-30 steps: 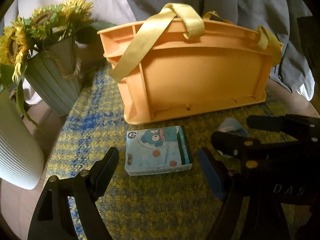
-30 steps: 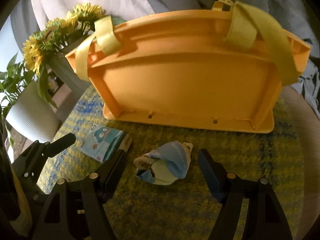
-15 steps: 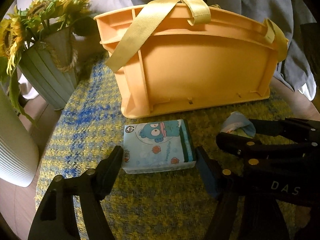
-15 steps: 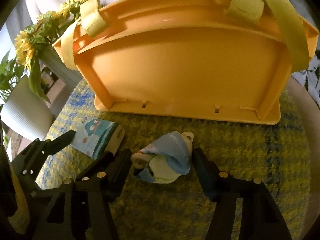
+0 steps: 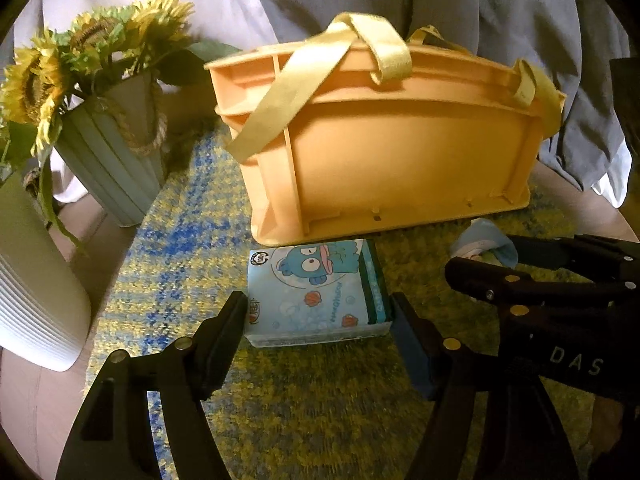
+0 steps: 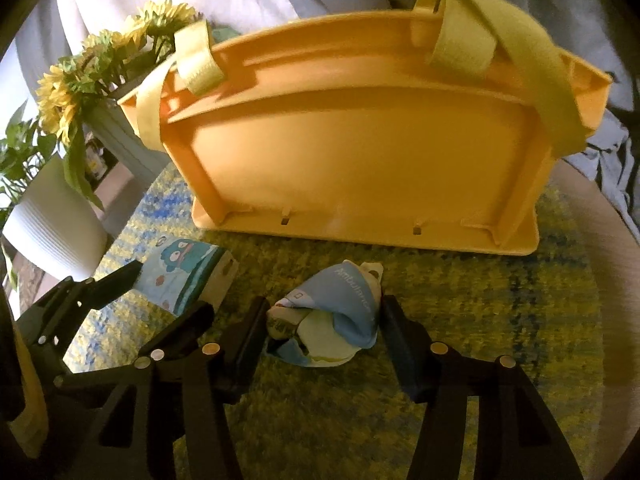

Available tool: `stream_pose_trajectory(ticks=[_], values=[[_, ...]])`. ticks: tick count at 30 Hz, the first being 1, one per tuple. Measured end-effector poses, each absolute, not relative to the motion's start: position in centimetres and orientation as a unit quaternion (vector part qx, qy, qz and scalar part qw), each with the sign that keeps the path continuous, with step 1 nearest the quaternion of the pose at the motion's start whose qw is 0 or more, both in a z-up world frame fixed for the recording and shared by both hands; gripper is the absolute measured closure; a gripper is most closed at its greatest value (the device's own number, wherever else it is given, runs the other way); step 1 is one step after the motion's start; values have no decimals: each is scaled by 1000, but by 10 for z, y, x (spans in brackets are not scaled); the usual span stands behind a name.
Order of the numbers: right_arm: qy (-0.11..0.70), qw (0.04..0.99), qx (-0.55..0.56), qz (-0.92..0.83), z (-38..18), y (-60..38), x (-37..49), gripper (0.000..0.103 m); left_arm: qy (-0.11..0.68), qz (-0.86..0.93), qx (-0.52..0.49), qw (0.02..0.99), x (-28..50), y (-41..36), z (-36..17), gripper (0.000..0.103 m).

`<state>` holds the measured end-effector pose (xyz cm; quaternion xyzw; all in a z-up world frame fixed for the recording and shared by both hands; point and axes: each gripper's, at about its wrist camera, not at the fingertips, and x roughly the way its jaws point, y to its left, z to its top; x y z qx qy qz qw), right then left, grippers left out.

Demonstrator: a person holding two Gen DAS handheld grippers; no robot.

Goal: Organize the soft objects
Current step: 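Grasp the blue tissue packet with the left tool while the right tool grasps the sock bundle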

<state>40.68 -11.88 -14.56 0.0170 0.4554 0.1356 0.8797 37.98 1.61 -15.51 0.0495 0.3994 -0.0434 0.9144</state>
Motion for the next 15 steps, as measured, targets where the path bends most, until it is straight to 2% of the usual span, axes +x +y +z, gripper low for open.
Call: stream_pose_trajectory(ticks=[15], values=[[412, 903, 18, 121, -109, -138, 381, 46, 359, -44, 40, 932, 354, 15, -112, 33]])
